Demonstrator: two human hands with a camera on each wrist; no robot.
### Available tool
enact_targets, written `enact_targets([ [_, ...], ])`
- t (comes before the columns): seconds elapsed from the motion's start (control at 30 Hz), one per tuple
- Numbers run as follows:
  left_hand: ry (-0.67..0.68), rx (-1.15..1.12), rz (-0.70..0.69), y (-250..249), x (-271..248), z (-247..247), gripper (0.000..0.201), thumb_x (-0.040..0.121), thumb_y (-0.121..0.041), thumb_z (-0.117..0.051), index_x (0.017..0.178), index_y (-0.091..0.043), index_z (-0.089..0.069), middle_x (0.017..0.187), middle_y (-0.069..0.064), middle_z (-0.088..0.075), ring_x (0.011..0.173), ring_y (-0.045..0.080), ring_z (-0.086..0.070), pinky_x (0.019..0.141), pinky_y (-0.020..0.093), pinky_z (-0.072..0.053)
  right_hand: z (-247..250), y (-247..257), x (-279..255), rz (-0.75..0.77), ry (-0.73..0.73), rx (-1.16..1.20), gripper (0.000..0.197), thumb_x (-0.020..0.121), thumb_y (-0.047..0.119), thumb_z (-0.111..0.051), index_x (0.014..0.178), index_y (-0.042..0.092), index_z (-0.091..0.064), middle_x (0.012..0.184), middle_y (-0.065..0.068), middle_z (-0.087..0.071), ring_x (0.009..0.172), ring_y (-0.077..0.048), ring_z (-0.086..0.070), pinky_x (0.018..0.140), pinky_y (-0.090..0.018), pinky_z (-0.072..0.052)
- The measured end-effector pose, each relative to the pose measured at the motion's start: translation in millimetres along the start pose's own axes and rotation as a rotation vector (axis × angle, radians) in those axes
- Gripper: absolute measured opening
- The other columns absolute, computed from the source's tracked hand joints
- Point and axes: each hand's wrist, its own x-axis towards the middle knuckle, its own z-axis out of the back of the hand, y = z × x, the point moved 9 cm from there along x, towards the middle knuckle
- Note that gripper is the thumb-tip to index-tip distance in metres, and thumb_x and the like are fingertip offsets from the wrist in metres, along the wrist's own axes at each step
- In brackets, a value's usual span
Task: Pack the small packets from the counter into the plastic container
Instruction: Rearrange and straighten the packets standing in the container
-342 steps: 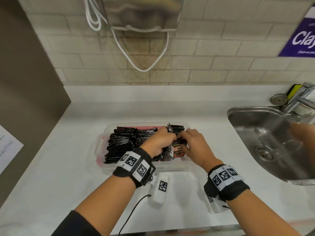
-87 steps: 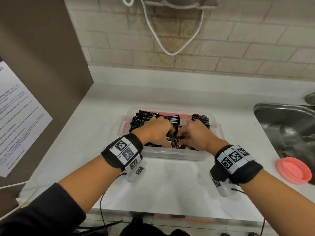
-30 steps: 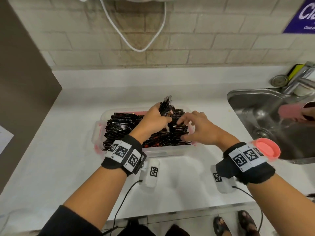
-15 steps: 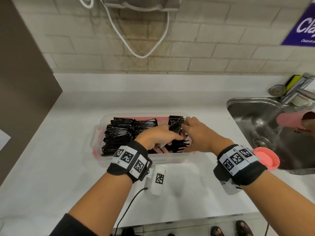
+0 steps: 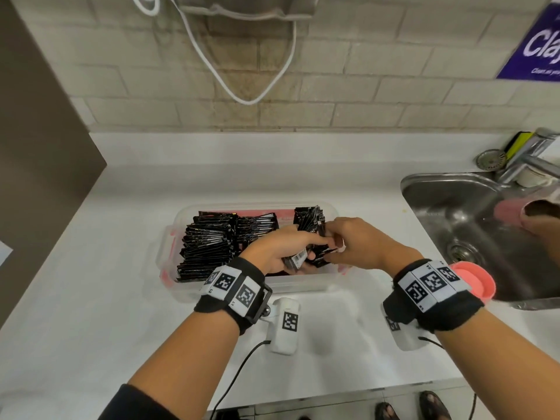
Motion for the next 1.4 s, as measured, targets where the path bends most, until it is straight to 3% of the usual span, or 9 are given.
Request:
enact_targets([
  [0.17,-0.027,-0.099,-0.015,-3,-1,7,0.025,0.083,-0.027,-0.077,0.097,-0.01,-0.065,0.073,0.006,-0.057,0.077,0.029,-0.062,0.062,0.036,-0.051,-1,-2,4,-0.011,0.009,0.043,0.041,0.072,0.023,-0.083,0.091,0.024,-0.047,0.094,0.004,-0.044,0.08,-0.01,-0.043,0.066,-0.02,-0.036],
  [0.3,-0.072,-0.085,-0.058,-7,-2,12,0.017,0.087,-0.024,-0.074,0.081,-0.024,-0.059,0.066,0.004,-0.059,0.078,0.028,-0.067,0.062,0.034,-0.056,1,1,12,0.003,-0.057,-0.024,0.027,0.078,0.013,-0.074,0.085,0.02,-0.049,0.09,0.0,-0.046,0.082,-0.019,-0.047,0.07,-0.03,-0.039],
  [0.47,-0.148,-0.056,-0.141,-14,-1,20,0.015,0.091,-0.017,-0.07,0.101,-0.006,-0.065,0.074,0.007,-0.065,0.054,0.017,-0.055,0.048,0.028,-0.041,0,-2,12,-0.018,-0.133,0.003,0.016,0.079,0.006,-0.064,0.08,0.018,-0.052,0.077,0.003,-0.054,0.074,-0.021,-0.053,0.071,-0.037,-0.048],
  [0.57,-0.145,-0.074,-0.176,-16,-3,20,0.014,0.089,-0.016,-0.072,0.095,-0.011,-0.061,0.07,0.003,-0.059,0.054,0.013,-0.049,0.05,0.027,-0.038,-2,-5,13,-0.043,-0.166,0.002,0.016,0.08,0.009,-0.064,0.079,0.02,-0.052,0.074,0.004,-0.059,0.073,-0.02,-0.054,0.065,-0.034,-0.046],
  [0.73,-0.109,-0.151,-0.152,-10,-4,16,0.056,0.074,-0.023,-0.081,0.12,-0.011,-0.049,0.076,0.003,-0.055,0.061,0.013,-0.051,0.056,0.029,-0.044,-6,-8,12,-0.071,-0.148,-0.036,0.014,0.081,0.019,-0.066,0.079,0.025,-0.054,0.078,0.006,-0.065,0.079,-0.017,-0.056,0.065,-0.03,-0.045],
  [0.87,-0.06,-0.155,-0.198,-16,-10,13,0.021,0.074,-0.027,-0.07,0.085,-0.014,-0.058,0.075,0.001,-0.052,0.063,0.013,-0.049,0.061,0.029,-0.043,-5,-9,10,-0.082,-0.139,-0.026,0.009,0.081,0.027,-0.069,0.076,0.027,-0.061,0.078,0.01,-0.067,0.078,-0.013,-0.059,0.066,-0.028,-0.046],
  [1.03,-0.058,-0.131,-0.228,-18,-14,13,0.01,0.09,-0.018,-0.059,0.083,-0.013,-0.055,0.077,0.005,-0.054,0.068,0.018,-0.054,0.076,0.039,-0.044,-5,-8,8,-0.078,-0.142,-0.049,0.01,0.086,0.032,-0.068,0.085,0.024,-0.073,0.082,0.009,-0.07,0.08,-0.011,-0.061,0.071,-0.029,-0.051],
  [1.13,-0.084,-0.129,-0.234,-18,-15,17,0.01,0.088,-0.019,-0.064,0.093,-0.017,-0.056,0.077,0.002,-0.061,0.074,0.02,-0.059,0.077,0.037,-0.046,-5,-10,7,-0.084,-0.132,-0.019,0.01,0.085,0.034,-0.069,0.083,0.026,-0.074,0.079,0.011,-0.069,0.075,-0.008,-0.061,0.068,-0.027,-0.049],
  [1.4,-0.18,-0.201,-0.24,-18,-17,32,0.049,0.081,-0.024,-0.077,0.124,-0.022,-0.052,0.115,0.0,-0.068,0.104,0.013,-0.064,0.076,0.027,-0.048,-1,-12,3,-0.075,-0.128,0.117,0.019,0.09,0.03,-0.066,0.071,0.026,-0.069,0.075,0.007,-0.072,0.066,-0.004,-0.062,0.065,-0.021,-0.044],
])
